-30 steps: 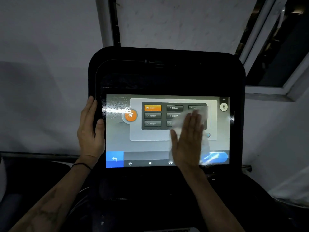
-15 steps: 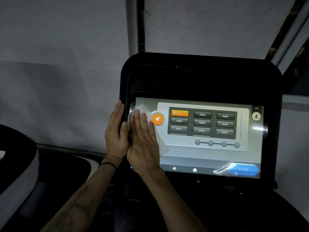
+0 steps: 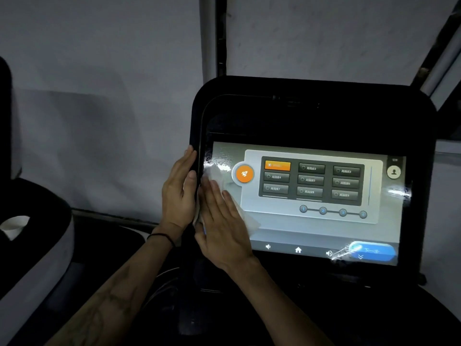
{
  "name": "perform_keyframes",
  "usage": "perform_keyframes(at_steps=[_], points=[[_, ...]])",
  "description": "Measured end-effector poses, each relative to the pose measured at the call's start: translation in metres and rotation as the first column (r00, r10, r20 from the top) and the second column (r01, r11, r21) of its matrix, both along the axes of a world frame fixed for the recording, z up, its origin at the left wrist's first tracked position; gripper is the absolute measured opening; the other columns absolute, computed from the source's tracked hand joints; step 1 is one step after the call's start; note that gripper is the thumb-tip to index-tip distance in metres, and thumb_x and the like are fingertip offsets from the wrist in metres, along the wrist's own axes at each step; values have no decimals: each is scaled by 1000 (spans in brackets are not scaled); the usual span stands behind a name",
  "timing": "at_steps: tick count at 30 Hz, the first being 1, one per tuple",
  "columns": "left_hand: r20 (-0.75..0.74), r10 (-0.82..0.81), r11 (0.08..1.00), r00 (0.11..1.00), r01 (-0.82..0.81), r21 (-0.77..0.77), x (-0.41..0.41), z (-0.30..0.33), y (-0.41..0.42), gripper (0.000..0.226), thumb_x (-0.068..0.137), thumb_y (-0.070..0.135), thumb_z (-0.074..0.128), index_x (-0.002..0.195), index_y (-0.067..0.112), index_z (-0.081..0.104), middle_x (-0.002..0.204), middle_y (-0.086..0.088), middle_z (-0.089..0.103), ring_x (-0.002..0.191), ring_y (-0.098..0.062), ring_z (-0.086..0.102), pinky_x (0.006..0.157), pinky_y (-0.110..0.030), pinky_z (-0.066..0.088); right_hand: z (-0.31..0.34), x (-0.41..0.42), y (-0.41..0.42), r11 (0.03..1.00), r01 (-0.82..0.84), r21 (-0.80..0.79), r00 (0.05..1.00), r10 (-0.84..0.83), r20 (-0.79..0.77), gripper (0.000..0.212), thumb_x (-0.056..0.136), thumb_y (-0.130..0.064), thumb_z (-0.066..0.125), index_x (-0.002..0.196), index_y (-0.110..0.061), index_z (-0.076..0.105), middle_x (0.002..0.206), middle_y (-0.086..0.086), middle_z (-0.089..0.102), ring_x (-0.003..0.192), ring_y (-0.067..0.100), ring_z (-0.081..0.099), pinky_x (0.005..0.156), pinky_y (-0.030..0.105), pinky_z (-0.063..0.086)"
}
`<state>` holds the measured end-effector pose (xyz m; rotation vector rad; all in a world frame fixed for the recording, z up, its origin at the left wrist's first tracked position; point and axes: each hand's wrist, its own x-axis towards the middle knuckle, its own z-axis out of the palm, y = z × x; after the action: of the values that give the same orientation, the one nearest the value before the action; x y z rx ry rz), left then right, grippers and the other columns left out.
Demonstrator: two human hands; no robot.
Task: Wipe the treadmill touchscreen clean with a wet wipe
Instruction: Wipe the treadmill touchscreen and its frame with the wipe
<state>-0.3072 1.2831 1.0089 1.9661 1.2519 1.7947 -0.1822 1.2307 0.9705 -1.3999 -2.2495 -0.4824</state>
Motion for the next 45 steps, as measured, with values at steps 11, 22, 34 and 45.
perform_keyframes(at_steps=[11,22,34,45], points=[[64,16,998,998,-12,-57,25,-6,-10,59,107,32,33,159,4,35,169,-6,31,157,-11,28,125,-20,23,-40,-15,-46,989,56,-137,996,-64,-59,72,84,-32,47,152,-7,45,166,12,30,159,24,12,125,43,15],[-89,87,991,992,-96,-94,37,-31,-31,63,109,36,32,164,7,21,175,-3,12,162,-16,12,129,-24,14,-40,46,-41,982,172,-81,959,-186,-212,68,105,-40,41,162,-8,22,172,5,11,159,18,7,128,41,14],[-228,120,991,966,-131,-33,55,-32,-44,64,107,32,38,164,5,23,175,-7,13,163,-23,9,130,-51,13,-43,202,-52,931,365,-17,887,-353,-297,69,105,-40,32,163,-6,14,172,10,8,159,21,3,128,44,12],[-350,33,998,936,-49,-39,76,-37,-63,70,104,34,47,164,9,21,175,-4,15,162,-19,11,131,-49,13,-47,291,-69,854,518,-55,777,-496,-387,80,106,-60,15,162,-3,8,172,13,5,159,28,2,128,43,12]])
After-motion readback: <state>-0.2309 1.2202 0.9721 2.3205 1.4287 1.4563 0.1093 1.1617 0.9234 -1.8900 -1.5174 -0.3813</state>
